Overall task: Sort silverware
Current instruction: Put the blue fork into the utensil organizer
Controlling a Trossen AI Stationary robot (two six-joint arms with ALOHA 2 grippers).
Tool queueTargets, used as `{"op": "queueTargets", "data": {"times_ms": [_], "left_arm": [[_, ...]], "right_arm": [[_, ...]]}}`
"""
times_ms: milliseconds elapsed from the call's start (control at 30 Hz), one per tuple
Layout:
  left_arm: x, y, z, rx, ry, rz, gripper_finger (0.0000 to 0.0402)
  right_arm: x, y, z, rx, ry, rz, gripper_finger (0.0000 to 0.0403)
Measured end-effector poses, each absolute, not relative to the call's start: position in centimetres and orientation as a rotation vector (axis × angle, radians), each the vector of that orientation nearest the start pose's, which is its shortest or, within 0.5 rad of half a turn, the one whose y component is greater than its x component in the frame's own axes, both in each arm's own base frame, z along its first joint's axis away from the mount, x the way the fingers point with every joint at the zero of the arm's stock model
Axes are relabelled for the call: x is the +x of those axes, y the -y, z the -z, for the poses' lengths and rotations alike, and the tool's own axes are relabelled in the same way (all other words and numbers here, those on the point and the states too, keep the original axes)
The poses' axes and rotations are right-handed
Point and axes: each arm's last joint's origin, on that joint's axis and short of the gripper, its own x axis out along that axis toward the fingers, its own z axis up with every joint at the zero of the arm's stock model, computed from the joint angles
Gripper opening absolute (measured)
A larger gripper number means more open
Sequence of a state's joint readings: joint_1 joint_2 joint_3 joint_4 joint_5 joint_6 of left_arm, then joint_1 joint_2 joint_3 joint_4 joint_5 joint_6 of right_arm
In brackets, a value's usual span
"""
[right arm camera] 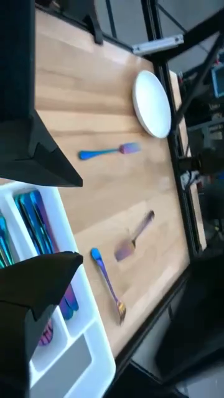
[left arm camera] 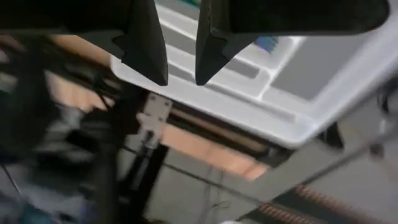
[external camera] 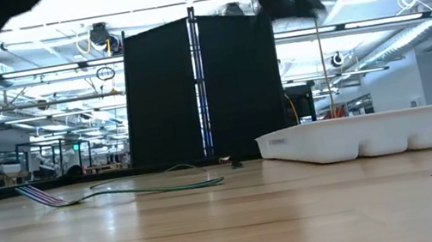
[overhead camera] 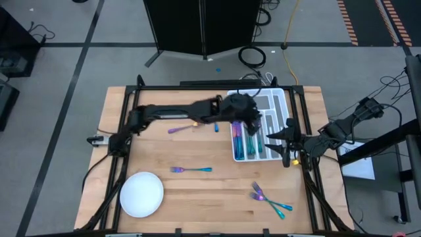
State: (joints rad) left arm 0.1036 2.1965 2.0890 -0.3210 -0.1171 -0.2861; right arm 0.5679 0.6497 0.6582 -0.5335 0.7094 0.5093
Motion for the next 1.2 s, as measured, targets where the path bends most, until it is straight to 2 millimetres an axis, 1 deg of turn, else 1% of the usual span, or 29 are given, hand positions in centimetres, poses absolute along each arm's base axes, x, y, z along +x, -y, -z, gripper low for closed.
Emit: {"op": "queueTargets", "data": {"times_ms": [33, 133, 233, 333, 433, 500, 600, 733, 800, 900, 1000, 1100, 1200], "left_arm": [[50.0, -5.4, -32.5, -0.233, -0.414, -0.248, 0.0082], [46.4, -4.3, -35.9, -0.14, -0.523, -0.212, 0.0082], [42.5, -2.7, -38.2, -0.076, -0.672, -0.184, 0.0082], [39.2, -0.9, -39.0, -0.045, -0.854, -0.161, 0.0082], [36.9, 1.2, -38.8, -0.006, -1.024, -0.122, 0.0082], [35.9, 2.6, -38.6, 0.014, -1.109, -0.105, 0.0082], [35.3, 4.6, -38.2, 0.047, -1.161, -0.092, 0.0082], [34.7, 6.4, -36.6, 0.087, -1.254, -0.054, 0.0082], [34.0, 7.3, -36.1, 0.081, -1.282, -0.043, 0.0082], [33.0, 8.3, -35.6, 0.059, -1.228, -0.025, 0.0082], [31.5, 8.6, -34.2, 0.003, -1.142, -0.026, 0.0082], [29.4, 8.4, -32.0, -0.049, -1.056, -0.027, 0.0082], [28.2, 8.0, -28.5, -0.073, -0.976, -0.012, 0.0082]], "right_arm": [[12.1, -5.6, -28.0, 0.189, -0.377, 0.229, 0.0167], [12.1, -5.8, -27.9, 0.178, -0.39, 0.213, 0.0167], [12.3, -6.1, -27.7, 0.164, -0.405, 0.208, 0.0167], [12.7, -6.4, -27.3, 0.144, -0.425, 0.216, 0.0167], [13.3, -6.8, -27.0, 0.119, -0.438, 0.221, 0.0167], [13.9, -7.2, -26.7, 0.09, -0.448, 0.217, 0.0167], [14.7, -7.7, -26.5, 0.053, -0.447, 0.204, 0.0167], [15.7, -8.4, -26.2, -0.005, -0.45, 0.167, 0.0167], [16.1, -8.7, -26.2, -0.014, -0.445, 0.129, 0.0167], [16.4, -9.0, -26.2, -0.013, -0.45, 0.061, 0.0167], [16.5, -9.1, -26.1, 0.027, -0.462, 0.035, 0.0167], [16.6, -9.3, -25.8, 0.105, -0.488, 0.028, 0.0167], [16.8, -9.7, -25.4, 0.161, -0.519, 0.023, 0.0167]]}}
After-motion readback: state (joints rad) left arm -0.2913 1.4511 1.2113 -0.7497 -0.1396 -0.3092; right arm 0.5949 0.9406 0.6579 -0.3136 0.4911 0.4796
